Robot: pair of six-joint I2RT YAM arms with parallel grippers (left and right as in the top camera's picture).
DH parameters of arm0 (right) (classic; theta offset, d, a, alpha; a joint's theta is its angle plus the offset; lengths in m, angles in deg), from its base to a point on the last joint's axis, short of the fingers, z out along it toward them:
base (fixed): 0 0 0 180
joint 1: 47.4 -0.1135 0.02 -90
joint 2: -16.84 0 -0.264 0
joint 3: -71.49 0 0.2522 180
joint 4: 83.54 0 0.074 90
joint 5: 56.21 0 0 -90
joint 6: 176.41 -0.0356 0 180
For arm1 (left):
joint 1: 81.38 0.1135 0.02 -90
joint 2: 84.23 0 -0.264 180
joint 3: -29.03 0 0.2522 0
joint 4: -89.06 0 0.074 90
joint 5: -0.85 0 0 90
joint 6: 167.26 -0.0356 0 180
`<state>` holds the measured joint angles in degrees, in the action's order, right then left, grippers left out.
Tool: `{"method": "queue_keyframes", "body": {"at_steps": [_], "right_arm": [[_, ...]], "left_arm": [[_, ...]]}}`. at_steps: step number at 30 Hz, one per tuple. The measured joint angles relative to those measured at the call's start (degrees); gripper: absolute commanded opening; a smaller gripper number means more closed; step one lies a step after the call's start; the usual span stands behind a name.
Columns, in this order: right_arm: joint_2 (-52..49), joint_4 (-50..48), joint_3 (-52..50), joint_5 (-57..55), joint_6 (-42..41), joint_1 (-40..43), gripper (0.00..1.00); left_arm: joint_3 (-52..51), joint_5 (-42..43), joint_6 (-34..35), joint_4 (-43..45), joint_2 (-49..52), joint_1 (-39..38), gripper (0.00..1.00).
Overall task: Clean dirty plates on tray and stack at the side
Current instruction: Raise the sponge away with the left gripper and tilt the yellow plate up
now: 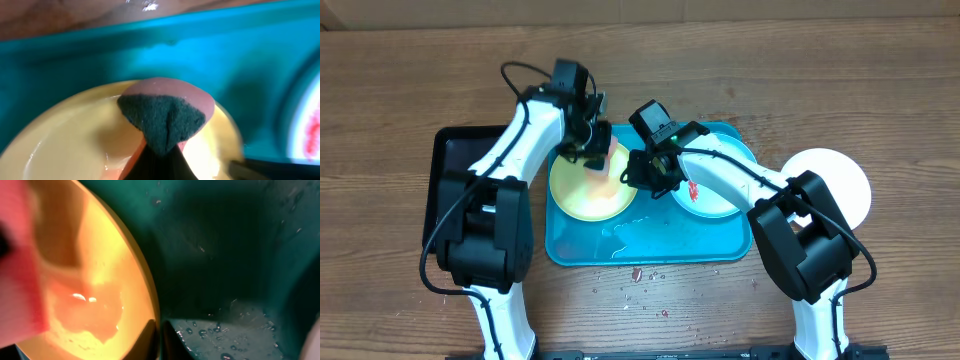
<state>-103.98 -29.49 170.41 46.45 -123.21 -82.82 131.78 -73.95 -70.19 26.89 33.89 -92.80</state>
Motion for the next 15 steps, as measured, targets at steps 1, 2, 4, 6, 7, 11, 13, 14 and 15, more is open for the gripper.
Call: {"method": "queue_keyframes", "body": {"at_steps": [1,2,4,6,7,11,13,14,15], "right_arm": [[-0.26,0.09,0.00,-0.02,-0.72,-0.26,0.26],[-0.68,0.00,0.00,-0.02,-0.83,-0.39,0.29],[-0.98,-0.61,0.02,0.39,-1.62,-0.63,0.32],[-0.98,-0.83,0.13,0.55,-1.97,-0.70,0.29],[-0.98,-0.85,0.13,0.57,-2.25,-0.68,0.09],[-1.31,-0.44,0.13,0.44,-3.39,-0.68,0.04],[-1.31,0.31,0.26,0.44,-3.48,-0.68,0.04],[-1.29,1.66,0.68,0.44,-3.30,-0.68,0.04],[-1.16,2.67,0.90,0.39,-2.99,-0.68,0.04]], "left_arm": [[4.02,0.92,-0.57,-4.48,0.24,0.33,0.04],[6.51,1.11,-0.76,-6.69,0.24,0.66,0.04],[13.05,1.07,-0.90,-10.71,0.24,1.51,0.04],[18.43,0.52,-0.83,-15.23,0.24,2.38,0.04],[20.90,0.22,-0.83,-16.96,0.24,2.78,0.04],[27.71,-1.18,-0.81,-23.30,0.22,3.72,0.04],[28.68,-1.75,-0.81,-25.83,0.24,3.65,0.04],[28.68,-1.99,-0.81,-27.28,0.24,3.65,0.04],[28.68,-2.38,-0.81,-28.41,0.24,3.65,0.04]]}}
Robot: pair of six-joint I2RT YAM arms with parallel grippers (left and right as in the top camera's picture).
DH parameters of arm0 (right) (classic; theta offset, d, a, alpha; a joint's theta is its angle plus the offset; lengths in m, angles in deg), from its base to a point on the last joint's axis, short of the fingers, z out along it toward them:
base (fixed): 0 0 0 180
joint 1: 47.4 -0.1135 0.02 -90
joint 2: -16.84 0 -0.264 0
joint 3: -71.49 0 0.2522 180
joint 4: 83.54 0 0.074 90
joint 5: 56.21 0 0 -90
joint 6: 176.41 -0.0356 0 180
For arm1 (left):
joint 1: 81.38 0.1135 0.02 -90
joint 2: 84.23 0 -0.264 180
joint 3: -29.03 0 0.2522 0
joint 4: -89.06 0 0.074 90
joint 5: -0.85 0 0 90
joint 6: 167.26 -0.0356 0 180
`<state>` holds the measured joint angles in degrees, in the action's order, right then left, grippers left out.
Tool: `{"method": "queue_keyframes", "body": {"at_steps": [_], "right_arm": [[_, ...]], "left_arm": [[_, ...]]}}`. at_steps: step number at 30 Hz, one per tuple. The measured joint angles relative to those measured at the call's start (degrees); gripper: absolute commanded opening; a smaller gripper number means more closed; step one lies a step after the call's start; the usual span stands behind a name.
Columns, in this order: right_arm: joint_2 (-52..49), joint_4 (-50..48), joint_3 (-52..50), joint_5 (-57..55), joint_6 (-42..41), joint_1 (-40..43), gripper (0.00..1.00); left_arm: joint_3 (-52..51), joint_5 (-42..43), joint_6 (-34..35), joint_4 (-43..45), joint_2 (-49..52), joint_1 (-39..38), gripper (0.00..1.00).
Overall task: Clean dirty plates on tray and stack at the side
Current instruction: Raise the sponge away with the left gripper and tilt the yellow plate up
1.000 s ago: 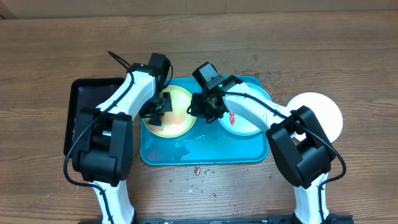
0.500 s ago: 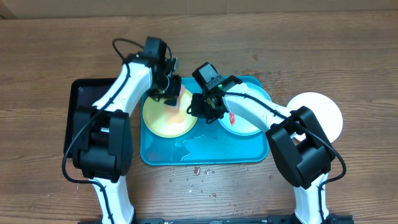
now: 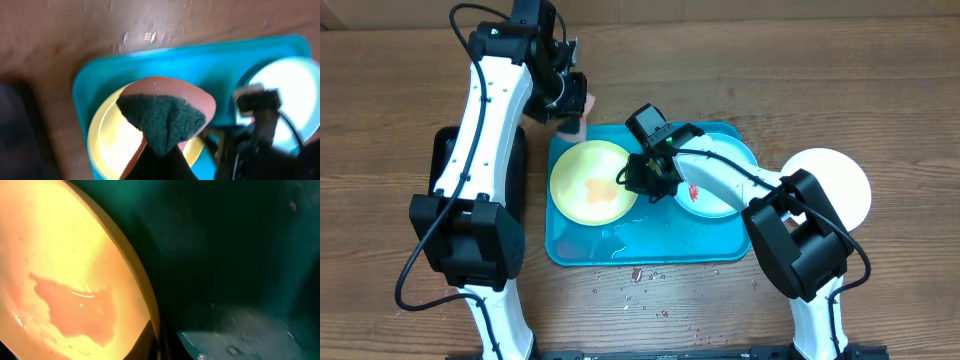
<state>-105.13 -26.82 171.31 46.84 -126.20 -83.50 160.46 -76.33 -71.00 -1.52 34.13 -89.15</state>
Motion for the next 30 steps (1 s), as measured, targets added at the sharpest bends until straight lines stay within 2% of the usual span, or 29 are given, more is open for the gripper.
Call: {"method": "queue_keyframes", "body": {"at_steps": [5,13,19,30], "right_arm": [[4.11,6.78,0.04,-4.98,2.12,-0.44,0.04],[17.44,17.62,0.46,-25.99,3.78,-5.77,0.04],[17.66,22.64,0.52,-40.98,2.54,-12.66,0.04],[17.66,32.22,0.50,-66.55,-6.16,-23.10,0.04]], "left_arm": [[0.02,-3.08,0.13,-2.93,0.00,0.00,0.04],[0.02,-4.98,0.15,-4.04,0.00,0.00,0.04],[0.02,-5.49,0.15,-3.85,0.00,0.00,0.04],[-1.22,-6.49,0.15,-3.56,0.00,0.00,0.04]]}}
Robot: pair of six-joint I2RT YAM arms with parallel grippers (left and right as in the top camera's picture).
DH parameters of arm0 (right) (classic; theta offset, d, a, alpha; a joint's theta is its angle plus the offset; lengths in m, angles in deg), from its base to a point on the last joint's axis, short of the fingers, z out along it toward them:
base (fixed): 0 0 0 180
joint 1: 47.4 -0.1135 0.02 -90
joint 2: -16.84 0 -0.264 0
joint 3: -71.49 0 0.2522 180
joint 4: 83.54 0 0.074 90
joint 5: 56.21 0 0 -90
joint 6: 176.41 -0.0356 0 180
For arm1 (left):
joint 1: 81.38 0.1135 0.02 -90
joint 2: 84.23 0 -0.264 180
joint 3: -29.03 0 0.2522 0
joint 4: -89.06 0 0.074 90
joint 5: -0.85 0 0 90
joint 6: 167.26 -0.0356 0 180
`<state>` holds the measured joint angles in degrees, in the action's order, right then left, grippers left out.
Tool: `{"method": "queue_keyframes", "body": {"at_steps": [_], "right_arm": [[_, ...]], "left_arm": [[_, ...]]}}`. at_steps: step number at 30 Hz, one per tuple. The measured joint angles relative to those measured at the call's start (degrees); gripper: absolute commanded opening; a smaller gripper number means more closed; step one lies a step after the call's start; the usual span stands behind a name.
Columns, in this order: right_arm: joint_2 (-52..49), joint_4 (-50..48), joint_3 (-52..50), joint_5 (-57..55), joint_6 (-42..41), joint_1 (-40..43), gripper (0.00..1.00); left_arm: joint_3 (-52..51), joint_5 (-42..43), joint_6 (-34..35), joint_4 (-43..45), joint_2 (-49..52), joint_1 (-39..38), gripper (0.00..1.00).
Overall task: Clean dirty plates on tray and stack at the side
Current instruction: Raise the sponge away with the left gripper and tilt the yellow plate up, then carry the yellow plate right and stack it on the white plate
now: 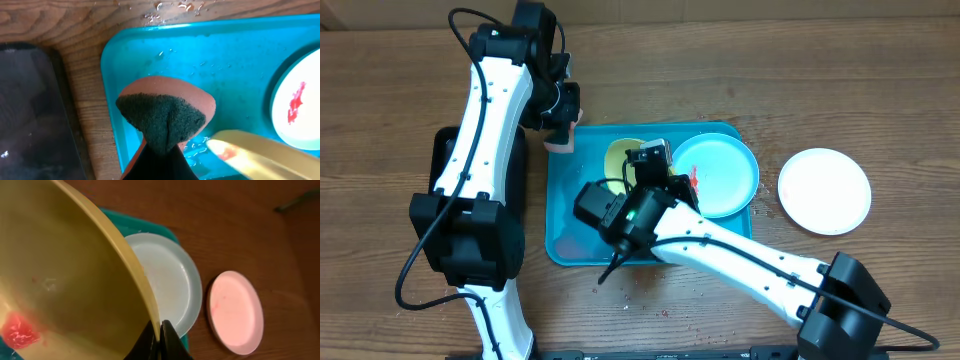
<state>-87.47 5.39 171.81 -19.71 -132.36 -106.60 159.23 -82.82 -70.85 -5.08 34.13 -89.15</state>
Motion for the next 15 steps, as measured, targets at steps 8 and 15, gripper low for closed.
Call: {"method": "queue_keyframes", "body": {"at_steps": [8,15], "right_arm": [[0.00,5.27,1.25,-9.99,-3.41,-2.64,0.04],[0.00,12.68,7.98,-12.72,-8.94,-3.08,0.04]], "left_arm": [[-0.17,-0.44,0.00,0.00,0.00,0.00,0.04],[-0.17,-0.61,0.00,0.00,0.00,0.00,0.04]]}}
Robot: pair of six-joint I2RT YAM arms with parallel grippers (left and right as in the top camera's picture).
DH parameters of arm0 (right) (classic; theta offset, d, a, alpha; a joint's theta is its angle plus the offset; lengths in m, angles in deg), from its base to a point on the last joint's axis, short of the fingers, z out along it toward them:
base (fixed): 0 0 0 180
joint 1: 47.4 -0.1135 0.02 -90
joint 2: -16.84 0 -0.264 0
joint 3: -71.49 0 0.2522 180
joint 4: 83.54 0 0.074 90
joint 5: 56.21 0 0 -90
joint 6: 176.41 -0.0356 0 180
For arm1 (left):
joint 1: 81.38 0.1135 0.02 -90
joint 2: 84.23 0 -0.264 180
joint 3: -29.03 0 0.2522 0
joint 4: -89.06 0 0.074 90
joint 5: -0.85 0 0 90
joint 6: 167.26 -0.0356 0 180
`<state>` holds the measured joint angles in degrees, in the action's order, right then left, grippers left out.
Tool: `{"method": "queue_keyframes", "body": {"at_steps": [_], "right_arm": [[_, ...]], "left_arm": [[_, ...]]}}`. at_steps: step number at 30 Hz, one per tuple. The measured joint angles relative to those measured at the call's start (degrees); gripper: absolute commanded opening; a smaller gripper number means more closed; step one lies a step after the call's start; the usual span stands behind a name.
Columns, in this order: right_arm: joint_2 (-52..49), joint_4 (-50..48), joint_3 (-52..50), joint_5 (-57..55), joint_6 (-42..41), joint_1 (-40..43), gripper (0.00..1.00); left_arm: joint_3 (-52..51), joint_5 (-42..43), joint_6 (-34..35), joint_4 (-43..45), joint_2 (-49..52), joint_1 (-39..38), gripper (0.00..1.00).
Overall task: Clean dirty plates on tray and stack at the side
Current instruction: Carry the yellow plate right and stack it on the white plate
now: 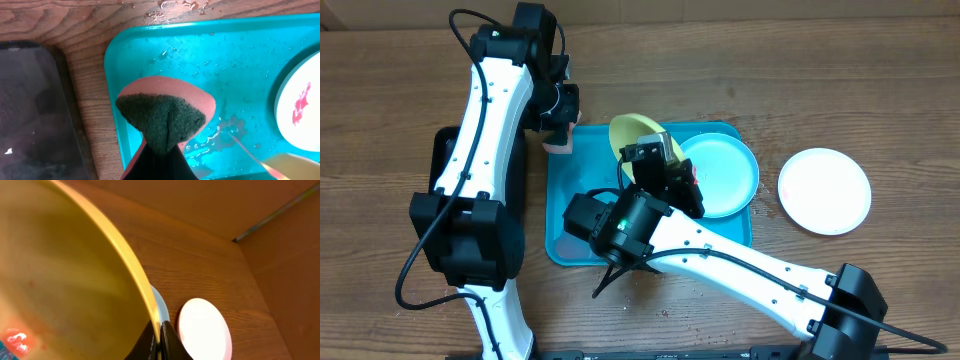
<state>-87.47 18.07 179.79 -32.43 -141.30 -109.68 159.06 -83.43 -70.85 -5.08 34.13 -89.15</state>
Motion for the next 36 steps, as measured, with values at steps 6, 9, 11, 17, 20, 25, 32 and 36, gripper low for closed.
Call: {"method": "queue_keyframes", "body": {"at_steps": [6,9,11,17,20,25,32,36], "right_arm": [[0.00,5.46,2.19,-0.68,-5.03,0.00,0.04],[0.00,7.41,2.32,-0.63,-7.87,0.00,0.04],[0.00,8.04,2.32,-0.02,-10.08,0.00,0.04],[0.00,7.26,2.32,6.99,-14.14,0.83,0.04],[0.02,4.96,2.32,12.70,-13.42,2.47,0.04],[0.02,-6.91,2.49,28.26,-1.68,7.50,0.04],[2.16,-13.73,2.58,51.74,15.69,19.15,0.04],[6.97,-13.18,2.62,61.09,23.15,31.74,0.04]], "left_arm": [[0.00,-1.18,0.68,-1.97,0.00,0.00,0.04],[-0.11,-2.60,1.36,-3.45,-0.52,0.00,0.04],[-0.39,-3.69,1.77,-4.31,-2.08,0.00,0.04],[-0.48,-6.43,2.23,-7.45,-11.23,0.00,0.04],[-0.48,-6.93,2.95,-8.94,-16.26,0.00,0.04],[-0.46,-7.30,5.03,-10.32,-21.11,0.00,0.04],[-0.85,-6.27,5.68,-9.70,-21.51,-0.07,0.04],[-4.02,-5.27,6.49,-6.56,-21.51,-0.92,0.04]]}}
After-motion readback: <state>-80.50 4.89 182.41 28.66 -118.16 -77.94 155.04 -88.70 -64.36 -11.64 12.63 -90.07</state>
